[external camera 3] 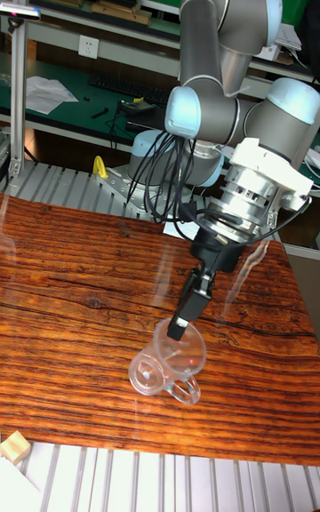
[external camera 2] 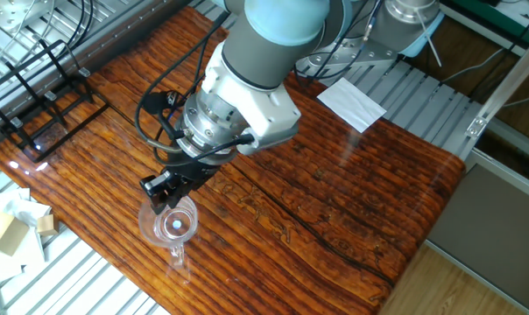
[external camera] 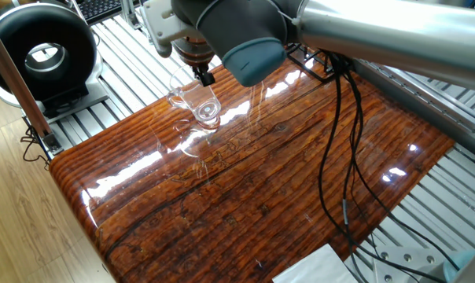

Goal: Take the cup off the cup rack

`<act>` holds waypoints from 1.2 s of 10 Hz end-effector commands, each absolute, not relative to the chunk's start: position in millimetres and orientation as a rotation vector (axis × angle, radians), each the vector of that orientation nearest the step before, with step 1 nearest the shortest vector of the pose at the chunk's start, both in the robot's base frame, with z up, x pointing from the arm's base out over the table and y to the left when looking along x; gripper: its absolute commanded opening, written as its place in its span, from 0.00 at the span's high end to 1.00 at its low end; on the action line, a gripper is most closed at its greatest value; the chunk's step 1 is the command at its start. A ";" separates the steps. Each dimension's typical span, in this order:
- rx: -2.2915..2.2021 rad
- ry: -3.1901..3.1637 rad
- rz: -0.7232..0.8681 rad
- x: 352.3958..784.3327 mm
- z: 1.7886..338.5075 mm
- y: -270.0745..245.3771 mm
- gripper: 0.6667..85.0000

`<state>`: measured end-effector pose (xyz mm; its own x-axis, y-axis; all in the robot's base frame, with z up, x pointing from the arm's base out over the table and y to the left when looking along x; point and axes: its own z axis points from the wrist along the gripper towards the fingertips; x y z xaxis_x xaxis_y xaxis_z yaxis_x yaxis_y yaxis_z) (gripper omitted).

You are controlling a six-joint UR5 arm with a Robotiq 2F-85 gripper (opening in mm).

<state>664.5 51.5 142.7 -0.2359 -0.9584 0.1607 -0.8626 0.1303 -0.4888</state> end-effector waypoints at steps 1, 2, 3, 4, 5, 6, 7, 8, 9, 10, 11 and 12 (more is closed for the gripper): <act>-1.829 2.188 -0.742 665.2 143.1 50.4 0.66; -1.823 2.188 -0.740 665.5 142.2 50.9 0.66; -1.828 2.186 -0.738 665.4 141.8 51.3 0.66; -1.828 2.194 -0.720 664.4 140.9 53.6 0.66; -1.828 2.216 -0.693 663.3 142.8 57.1 0.66; -1.840 2.235 -0.676 665.2 150.1 61.8 0.66; -1.840 2.263 -0.642 667.4 159.0 71.1 0.65; -1.827 2.308 -0.597 671.6 172.2 87.2 0.63; -1.738 2.400 -0.540 673.1 181.3 105.1 0.62; -1.557 2.567 -0.360 658.8 176.7 135.9 0.62; -1.371 2.702 -0.195 645.8 171.5 162.9 0.63; -1.221 2.819 -0.145 633.5 168.9 166.3 0.70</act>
<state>659.0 126.6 165.4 -0.4631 -0.8861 0.0184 -0.8533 0.4402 -0.2794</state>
